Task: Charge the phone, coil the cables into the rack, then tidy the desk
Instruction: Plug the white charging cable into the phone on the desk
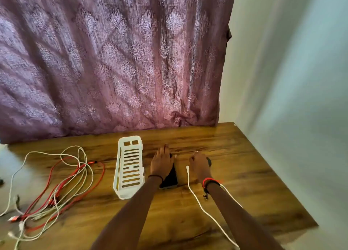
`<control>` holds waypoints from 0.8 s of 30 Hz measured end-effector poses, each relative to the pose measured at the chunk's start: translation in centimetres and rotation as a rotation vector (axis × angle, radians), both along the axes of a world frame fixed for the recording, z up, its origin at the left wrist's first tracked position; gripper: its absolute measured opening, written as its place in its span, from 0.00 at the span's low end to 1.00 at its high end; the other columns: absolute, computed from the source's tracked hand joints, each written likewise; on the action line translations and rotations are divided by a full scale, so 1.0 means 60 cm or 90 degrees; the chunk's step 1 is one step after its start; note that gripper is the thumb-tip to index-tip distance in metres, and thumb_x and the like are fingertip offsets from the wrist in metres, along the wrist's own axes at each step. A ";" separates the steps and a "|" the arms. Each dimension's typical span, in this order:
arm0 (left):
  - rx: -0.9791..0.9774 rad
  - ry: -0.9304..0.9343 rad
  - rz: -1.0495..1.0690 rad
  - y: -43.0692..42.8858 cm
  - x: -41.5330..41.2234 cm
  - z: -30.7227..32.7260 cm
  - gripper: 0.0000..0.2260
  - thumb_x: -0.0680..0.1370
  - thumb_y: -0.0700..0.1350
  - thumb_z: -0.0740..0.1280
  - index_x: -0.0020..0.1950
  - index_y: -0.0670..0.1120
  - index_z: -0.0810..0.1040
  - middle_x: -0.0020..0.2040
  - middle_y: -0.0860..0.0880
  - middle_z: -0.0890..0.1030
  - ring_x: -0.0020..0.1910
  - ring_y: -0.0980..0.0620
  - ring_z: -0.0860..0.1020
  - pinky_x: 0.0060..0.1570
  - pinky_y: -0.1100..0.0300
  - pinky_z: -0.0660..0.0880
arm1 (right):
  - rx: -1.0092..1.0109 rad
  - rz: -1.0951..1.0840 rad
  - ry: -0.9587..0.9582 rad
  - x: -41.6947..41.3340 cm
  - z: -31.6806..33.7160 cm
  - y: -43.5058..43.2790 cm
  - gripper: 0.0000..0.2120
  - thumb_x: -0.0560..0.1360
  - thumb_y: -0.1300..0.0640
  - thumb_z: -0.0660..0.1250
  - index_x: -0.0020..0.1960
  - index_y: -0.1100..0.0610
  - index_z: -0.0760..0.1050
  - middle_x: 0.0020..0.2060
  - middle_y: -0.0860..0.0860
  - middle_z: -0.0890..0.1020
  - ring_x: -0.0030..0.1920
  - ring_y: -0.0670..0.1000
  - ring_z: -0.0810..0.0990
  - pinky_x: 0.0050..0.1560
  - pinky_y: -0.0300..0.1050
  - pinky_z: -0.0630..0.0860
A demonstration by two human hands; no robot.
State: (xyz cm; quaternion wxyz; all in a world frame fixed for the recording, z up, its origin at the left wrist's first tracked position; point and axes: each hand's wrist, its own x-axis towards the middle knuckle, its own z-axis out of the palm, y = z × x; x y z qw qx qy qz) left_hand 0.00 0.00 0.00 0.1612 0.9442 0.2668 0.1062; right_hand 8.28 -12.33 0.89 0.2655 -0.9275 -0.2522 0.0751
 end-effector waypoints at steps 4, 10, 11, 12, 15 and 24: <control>-0.114 0.041 0.087 -0.014 -0.007 -0.032 0.28 0.79 0.52 0.60 0.74 0.40 0.57 0.72 0.42 0.62 0.70 0.43 0.63 0.68 0.52 0.63 | -0.041 -0.021 0.050 -0.020 -0.032 -0.007 0.12 0.79 0.59 0.58 0.58 0.65 0.72 0.52 0.61 0.79 0.52 0.61 0.79 0.49 0.52 0.75; -0.108 0.156 0.172 -0.016 -0.008 -0.072 0.40 0.76 0.63 0.60 0.74 0.36 0.51 0.71 0.37 0.62 0.70 0.40 0.63 0.68 0.50 0.64 | -0.020 -0.024 0.033 -0.030 -0.072 -0.005 0.14 0.81 0.55 0.54 0.51 0.63 0.75 0.49 0.61 0.82 0.53 0.60 0.79 0.48 0.50 0.73; -0.109 0.166 0.189 -0.015 -0.007 -0.075 0.41 0.75 0.64 0.60 0.74 0.35 0.53 0.70 0.37 0.63 0.69 0.40 0.64 0.67 0.50 0.65 | -0.028 -0.031 0.038 -0.031 -0.074 -0.002 0.15 0.81 0.55 0.54 0.51 0.63 0.75 0.49 0.60 0.82 0.53 0.60 0.79 0.49 0.50 0.74; -0.111 0.171 0.204 -0.015 -0.004 -0.076 0.42 0.74 0.65 0.61 0.73 0.35 0.54 0.70 0.37 0.64 0.68 0.40 0.65 0.66 0.50 0.65 | -0.033 -0.034 0.036 -0.032 -0.075 0.000 0.14 0.81 0.55 0.53 0.52 0.62 0.75 0.50 0.60 0.82 0.54 0.59 0.79 0.49 0.49 0.74; -0.117 0.189 0.232 -0.010 0.009 -0.073 0.44 0.70 0.66 0.65 0.72 0.36 0.57 0.68 0.38 0.66 0.67 0.41 0.67 0.64 0.50 0.68 | -0.052 -0.036 0.060 -0.025 -0.075 0.008 0.12 0.80 0.57 0.55 0.54 0.62 0.74 0.52 0.58 0.81 0.55 0.57 0.79 0.51 0.47 0.74; -0.245 0.211 0.299 0.017 0.036 -0.066 0.43 0.63 0.60 0.76 0.67 0.37 0.63 0.65 0.36 0.69 0.66 0.38 0.68 0.65 0.45 0.67 | -0.035 -0.034 0.105 -0.014 -0.084 0.021 0.12 0.79 0.59 0.56 0.53 0.64 0.75 0.54 0.58 0.79 0.57 0.58 0.77 0.53 0.46 0.72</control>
